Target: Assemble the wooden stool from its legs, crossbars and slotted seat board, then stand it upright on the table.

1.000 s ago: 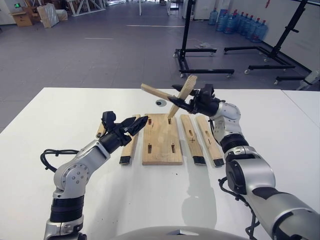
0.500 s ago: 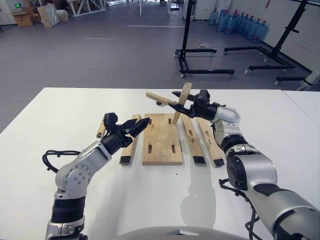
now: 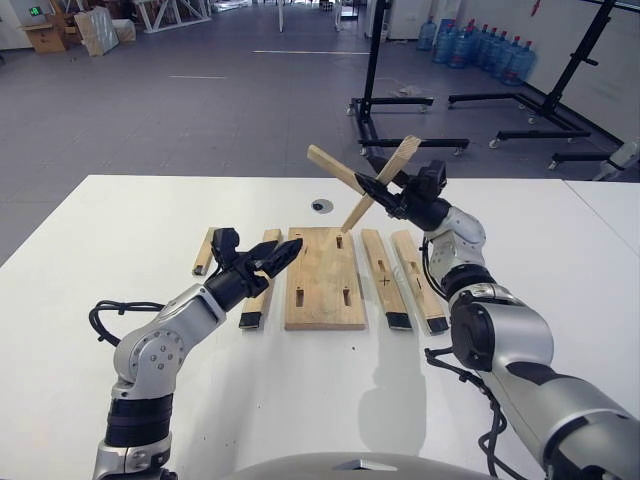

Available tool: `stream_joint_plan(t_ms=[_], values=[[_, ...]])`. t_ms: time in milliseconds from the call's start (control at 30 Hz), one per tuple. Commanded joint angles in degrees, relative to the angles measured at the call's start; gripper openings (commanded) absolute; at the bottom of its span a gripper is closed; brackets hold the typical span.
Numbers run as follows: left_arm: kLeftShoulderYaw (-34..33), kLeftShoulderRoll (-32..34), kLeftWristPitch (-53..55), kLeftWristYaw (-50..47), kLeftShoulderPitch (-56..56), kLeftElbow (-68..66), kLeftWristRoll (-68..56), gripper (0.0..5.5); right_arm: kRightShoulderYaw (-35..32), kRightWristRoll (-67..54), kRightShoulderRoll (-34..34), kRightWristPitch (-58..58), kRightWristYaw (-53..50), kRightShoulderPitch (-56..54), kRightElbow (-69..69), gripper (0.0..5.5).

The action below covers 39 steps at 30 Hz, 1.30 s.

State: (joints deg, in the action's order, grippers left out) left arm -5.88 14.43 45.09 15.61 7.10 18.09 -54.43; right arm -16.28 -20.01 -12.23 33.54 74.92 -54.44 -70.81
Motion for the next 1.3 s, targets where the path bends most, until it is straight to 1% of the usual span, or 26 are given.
stream_joint_plan(t_ms=[33,433,667,1000,1133,1300], values=[[0.24,0.30,0.93,0.15,-0.77,0.99,0.57,4.13,1.84,2.79,0.78,2.14,-0.11,0.76,0.48,2.05],[0.59,0.44,1.23,0.29,-1.31,1.29,0.86,4.13,3.60,5.60,1.60,3.14,-0.68,4.07,-0.24,2.05],[0.72,0.40,1.30,0.30,-1.37,1.38,0.89,4.13,3.37,5.38,1.24,3.32,-1.57,2.54,-0.12,2.05],[0.82,0.30,1.32,0.34,-1.78,1.71,0.97,4.13,5.06,7.71,1.42,5.56,-2.35,3.05,-0.38,2.05],[0.78,0.25,1.34,0.41,-2.05,1.79,1.10,4.13,5.06,7.10,2.07,3.30,-1.11,4.08,-0.61,2.05],[0.66,-0.09,0.98,0.36,-2.11,1.52,1.51,4.13,6.37,6.40,2.60,-6.61,4.08,6.18,0.05,2.05]])
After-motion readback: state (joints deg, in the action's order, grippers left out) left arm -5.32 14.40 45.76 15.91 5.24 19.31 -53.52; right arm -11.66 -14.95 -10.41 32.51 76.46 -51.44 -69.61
